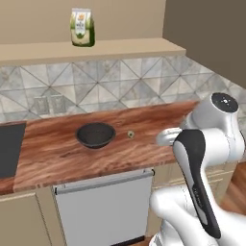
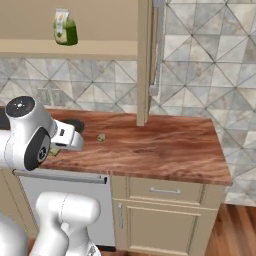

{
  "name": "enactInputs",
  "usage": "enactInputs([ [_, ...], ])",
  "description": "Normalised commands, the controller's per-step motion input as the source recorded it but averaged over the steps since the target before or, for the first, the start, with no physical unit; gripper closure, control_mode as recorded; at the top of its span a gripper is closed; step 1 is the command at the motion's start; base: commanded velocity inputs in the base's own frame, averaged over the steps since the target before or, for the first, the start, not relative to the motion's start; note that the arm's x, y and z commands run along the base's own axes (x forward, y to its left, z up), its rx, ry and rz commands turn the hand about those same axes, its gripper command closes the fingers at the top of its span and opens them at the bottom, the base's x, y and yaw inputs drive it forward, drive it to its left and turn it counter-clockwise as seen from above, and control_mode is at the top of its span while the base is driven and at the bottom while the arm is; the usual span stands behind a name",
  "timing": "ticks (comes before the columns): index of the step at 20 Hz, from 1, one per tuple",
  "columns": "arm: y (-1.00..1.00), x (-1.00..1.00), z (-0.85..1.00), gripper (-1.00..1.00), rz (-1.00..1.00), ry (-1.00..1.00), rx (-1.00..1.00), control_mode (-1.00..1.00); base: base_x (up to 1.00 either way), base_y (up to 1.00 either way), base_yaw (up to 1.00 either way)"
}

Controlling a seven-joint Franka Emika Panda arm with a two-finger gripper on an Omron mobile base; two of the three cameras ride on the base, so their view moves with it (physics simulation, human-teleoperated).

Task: Pick the egg and butter from the fridge and place them by the bowl for mixing.

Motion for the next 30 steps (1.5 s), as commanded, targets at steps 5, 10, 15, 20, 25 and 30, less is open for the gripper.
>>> enactInputs([
  [5, 0.00, 0.00, 0.00, 1.00, 0.00, 0.00, 0.00, 1.00, 0.70, 0.00, 0.05],
  [10, 0.00, 0.00, 0.00, 1.00, 0.00, 0.00, 0.00, 1.00, 0.60, 0.00, 0.00],
  [15, -0.07, 0.61, -0.50, 1.00, 0.01, 0.00, 0.00, -1.00, 0.14, 0.00, 0.00],
  [20, -0.45, 0.67, -0.90, 1.00, 0.05, 0.00, 0.03, -1.00, 0.00, 0.00, 0.00],
  [25, -0.28, 0.62, -0.86, 1.00, 0.03, 0.07, 0.01, -1.00, 0.00, 0.00, 0.00],
  [30, 0.00, 0.77, -0.92, 1.00, 0.00, 0.14, 0.00, -1.00, 0.00, 0.00, 0.00],
])
